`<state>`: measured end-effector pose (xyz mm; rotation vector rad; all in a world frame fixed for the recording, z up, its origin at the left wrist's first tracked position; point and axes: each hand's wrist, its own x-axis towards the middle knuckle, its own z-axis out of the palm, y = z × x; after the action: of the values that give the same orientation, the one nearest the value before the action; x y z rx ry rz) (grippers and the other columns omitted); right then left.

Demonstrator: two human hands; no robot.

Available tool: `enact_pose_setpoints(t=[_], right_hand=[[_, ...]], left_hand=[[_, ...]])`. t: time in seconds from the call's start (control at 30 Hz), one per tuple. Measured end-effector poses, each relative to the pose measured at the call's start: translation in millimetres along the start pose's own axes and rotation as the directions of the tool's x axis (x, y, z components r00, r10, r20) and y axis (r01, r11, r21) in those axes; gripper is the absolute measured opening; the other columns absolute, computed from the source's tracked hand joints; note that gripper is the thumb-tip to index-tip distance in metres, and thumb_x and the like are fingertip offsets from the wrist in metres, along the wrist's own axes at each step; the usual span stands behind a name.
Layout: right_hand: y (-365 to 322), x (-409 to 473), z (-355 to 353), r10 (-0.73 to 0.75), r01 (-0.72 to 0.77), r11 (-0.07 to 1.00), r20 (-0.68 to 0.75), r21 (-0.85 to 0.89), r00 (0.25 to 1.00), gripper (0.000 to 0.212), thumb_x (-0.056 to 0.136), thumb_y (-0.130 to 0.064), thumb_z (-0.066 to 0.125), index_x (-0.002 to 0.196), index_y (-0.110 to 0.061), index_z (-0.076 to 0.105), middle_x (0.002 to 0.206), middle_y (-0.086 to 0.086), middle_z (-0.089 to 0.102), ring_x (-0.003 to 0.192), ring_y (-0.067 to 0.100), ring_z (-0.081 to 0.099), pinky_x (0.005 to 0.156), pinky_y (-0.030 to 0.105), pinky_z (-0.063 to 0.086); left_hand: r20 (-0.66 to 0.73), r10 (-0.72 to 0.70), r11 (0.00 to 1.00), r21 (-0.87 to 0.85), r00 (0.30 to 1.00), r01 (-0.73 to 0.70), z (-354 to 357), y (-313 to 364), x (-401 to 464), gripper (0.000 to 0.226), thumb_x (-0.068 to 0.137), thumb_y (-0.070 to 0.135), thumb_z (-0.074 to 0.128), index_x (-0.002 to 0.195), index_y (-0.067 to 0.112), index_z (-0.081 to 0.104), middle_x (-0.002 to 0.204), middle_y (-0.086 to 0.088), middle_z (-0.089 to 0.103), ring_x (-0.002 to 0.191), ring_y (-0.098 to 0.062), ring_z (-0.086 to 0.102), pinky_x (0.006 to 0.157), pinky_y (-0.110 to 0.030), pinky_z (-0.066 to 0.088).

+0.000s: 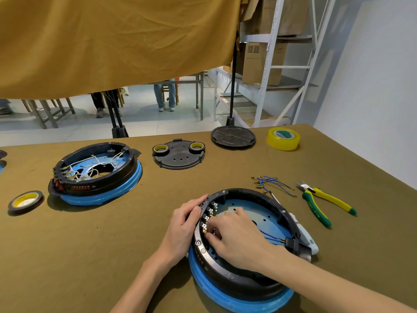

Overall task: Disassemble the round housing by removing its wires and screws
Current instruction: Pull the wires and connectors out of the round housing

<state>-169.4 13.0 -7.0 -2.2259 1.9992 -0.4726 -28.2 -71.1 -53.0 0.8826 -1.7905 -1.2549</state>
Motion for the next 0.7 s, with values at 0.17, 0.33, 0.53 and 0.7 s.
enact_pose_setpoints(t=[0.17, 0.33, 0.53, 0.7], right_hand=[[-0.8, -0.1, 2.9, 0.004, -0.004, 1.000, -0.019, -0.027, 1.000, 0.023, 0.099, -0.041, 0.048, 0.086, -0.027, 0.061, 0.077, -0.008, 0.062, 0.074, 0.015, 0.048, 0.092, 0.040, 0.037], [-2.2, -1.3, 4.6, 0.000, -0.001, 0.998, -0.029, -0.057, 1.000, 0.025, 0.099, -0.040, 0.047, 0.087, -0.024, 0.061, 0.080, -0.005, 0.064, 0.078, 0.018, 0.053, 0.088, 0.040, 0.035], [-2.2, -1.7, 3.1, 0.012, -0.012, 0.999, -0.013, -0.053, 1.000, 0.023, 0.098, -0.039, 0.047, 0.082, -0.025, 0.057, 0.077, -0.006, 0.062, 0.076, 0.019, 0.053, 0.090, 0.040, 0.037], [-1.2, -2.8, 2.0, 0.020, -0.020, 0.999, 0.016, -0.038, 1.000, 0.024, 0.099, -0.041, 0.049, 0.088, -0.025, 0.064, 0.080, -0.006, 0.064, 0.079, 0.018, 0.052, 0.092, 0.040, 0.037]], left_hand=[[-0.003, 0.002, 1.000, 0.003, 1.000, -0.002, -0.6, -0.7, 0.4, 0.046, 0.100, 0.035, 0.045, 0.140, 0.022, 0.063, 0.134, 0.009, 0.069, 0.128, -0.007, 0.061, 0.114, -0.046, 0.046], [-0.008, -0.002, 1.000, 0.001, 1.000, 0.002, -0.8, -1.5, 0.6, 0.046, 0.100, 0.034, 0.045, 0.140, 0.021, 0.063, 0.135, 0.007, 0.069, 0.130, -0.012, 0.060, 0.115, -0.050, 0.044], [-0.013, -0.004, 1.000, 0.003, 1.000, 0.004, -0.1, -2.8, 1.6, 0.044, 0.100, 0.033, 0.045, 0.138, 0.023, 0.064, 0.132, 0.009, 0.070, 0.128, -0.011, 0.062, 0.113, -0.050, 0.045], [-0.013, -0.007, 1.000, 0.005, 1.000, 0.007, 0.0, -3.6, 2.2, 0.045, 0.100, 0.035, 0.045, 0.139, 0.022, 0.064, 0.131, 0.009, 0.071, 0.127, -0.011, 0.062, 0.112, -0.050, 0.046]])
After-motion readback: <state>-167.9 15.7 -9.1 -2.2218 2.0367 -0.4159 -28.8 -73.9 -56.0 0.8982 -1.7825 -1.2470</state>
